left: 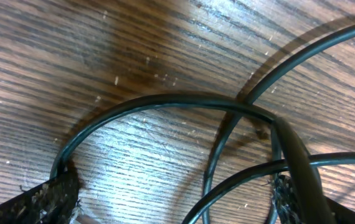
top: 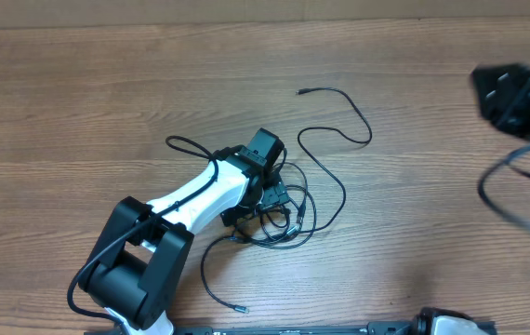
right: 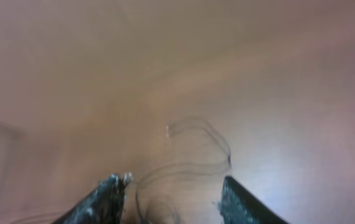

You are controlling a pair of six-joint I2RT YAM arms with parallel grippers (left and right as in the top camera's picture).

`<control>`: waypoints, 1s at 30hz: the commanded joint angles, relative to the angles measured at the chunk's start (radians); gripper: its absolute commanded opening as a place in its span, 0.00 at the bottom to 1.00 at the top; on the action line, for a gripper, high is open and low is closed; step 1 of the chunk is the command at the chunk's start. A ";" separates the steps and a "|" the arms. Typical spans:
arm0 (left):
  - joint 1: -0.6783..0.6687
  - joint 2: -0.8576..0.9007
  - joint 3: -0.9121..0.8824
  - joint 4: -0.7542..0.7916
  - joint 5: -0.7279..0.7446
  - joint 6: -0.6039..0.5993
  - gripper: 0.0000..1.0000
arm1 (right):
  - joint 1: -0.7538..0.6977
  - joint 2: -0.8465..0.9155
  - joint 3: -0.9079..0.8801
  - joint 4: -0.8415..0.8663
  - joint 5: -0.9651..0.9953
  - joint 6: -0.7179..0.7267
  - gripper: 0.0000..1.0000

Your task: Untangle cables

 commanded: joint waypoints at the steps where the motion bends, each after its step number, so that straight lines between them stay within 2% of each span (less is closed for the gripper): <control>1: 0.006 0.021 -0.022 0.008 -0.032 -0.017 0.99 | 0.029 0.114 -0.024 -0.189 -0.068 -0.034 0.37; 4: 0.006 0.021 -0.022 0.019 -0.030 -0.022 0.99 | 0.088 0.158 -0.111 -0.268 -0.068 -0.081 0.32; 8: 0.006 0.021 -0.022 0.019 -0.029 -0.032 0.99 | 0.183 0.147 -0.303 -0.215 -0.067 -0.079 0.33; 14: 0.006 0.021 -0.022 0.008 -0.029 -0.032 1.00 | 0.220 0.085 -0.565 -0.103 -0.076 0.018 0.42; 18: 0.006 0.021 -0.022 0.016 -0.030 -0.032 0.99 | 0.230 -0.029 -0.765 -0.022 -0.139 0.022 0.46; 20: 0.006 0.021 -0.022 0.024 -0.030 -0.032 1.00 | 0.252 -0.121 -0.889 0.072 -0.220 0.026 0.53; 21: 0.006 0.021 -0.022 0.028 -0.030 -0.032 1.00 | 0.267 -0.169 -0.951 0.135 -0.269 0.027 0.72; 22: 0.006 0.021 -0.022 0.034 -0.030 -0.032 1.00 | 0.280 -0.206 -1.004 0.194 -0.296 0.027 0.97; 24: 0.005 0.021 -0.022 0.042 -0.029 -0.032 1.00 | 0.313 -0.285 -1.136 0.347 -0.295 0.058 1.00; 26: 0.005 0.021 -0.022 0.041 -0.029 -0.032 1.00 | 0.335 -0.324 -1.243 0.478 -0.288 0.156 1.00; 30: 0.005 0.021 -0.022 0.041 -0.030 -0.031 1.00 | 0.385 -0.319 -1.414 0.743 -0.288 0.329 0.98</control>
